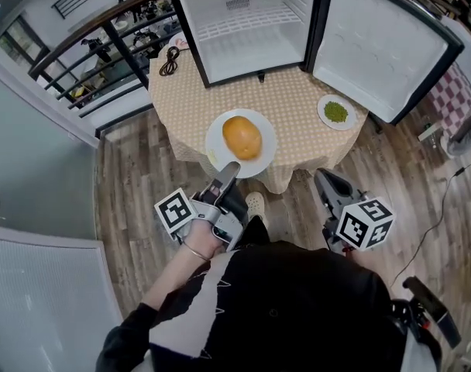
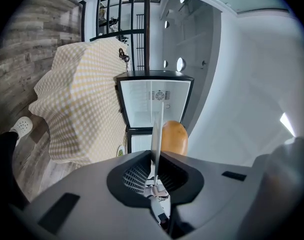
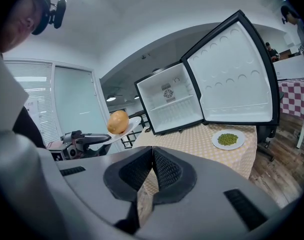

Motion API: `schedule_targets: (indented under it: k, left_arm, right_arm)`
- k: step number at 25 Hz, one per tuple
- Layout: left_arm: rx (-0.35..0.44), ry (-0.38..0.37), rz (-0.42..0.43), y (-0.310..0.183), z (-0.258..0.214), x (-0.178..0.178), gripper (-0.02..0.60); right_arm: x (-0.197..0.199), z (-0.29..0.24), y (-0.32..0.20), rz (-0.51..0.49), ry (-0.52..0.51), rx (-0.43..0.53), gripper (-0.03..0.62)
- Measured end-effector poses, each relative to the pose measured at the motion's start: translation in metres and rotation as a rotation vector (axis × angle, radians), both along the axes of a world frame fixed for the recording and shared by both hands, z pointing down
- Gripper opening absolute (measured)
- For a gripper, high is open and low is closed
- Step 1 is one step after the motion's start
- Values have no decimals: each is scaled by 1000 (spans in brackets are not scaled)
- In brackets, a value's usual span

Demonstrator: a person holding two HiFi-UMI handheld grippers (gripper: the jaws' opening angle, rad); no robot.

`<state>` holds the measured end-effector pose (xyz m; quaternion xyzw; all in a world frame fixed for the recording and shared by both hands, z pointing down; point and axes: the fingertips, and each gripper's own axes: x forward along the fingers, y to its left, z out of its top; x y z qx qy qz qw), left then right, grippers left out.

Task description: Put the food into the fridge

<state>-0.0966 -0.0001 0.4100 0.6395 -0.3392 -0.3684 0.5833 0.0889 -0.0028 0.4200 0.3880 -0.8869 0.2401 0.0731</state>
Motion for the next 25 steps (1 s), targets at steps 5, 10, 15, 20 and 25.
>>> schedule_targets:
  k: [5, 10, 15, 20, 25]
  left_arm:
    - [-1, 5, 30, -46, 4, -2, 28]
    - [-11, -4, 55, -105, 7, -10, 28]
    - [-17, -3, 79, -164, 6, -17, 28]
    - [0, 18, 98, -190, 0, -19, 28]
    - [-26, -6, 109, -225, 11, -22, 28]
  right_arm:
    - [-10, 1, -42, 10, -2, 1, 15]
    - [-18, 1, -91, 32, 20, -20, 15]
    - [-30, -1, -139, 37, 26, -42, 15]
    - [-54, -21, -165, 6, -53, 42, 15]
    - [-69, -24, -196, -18, -88, 56, 15]
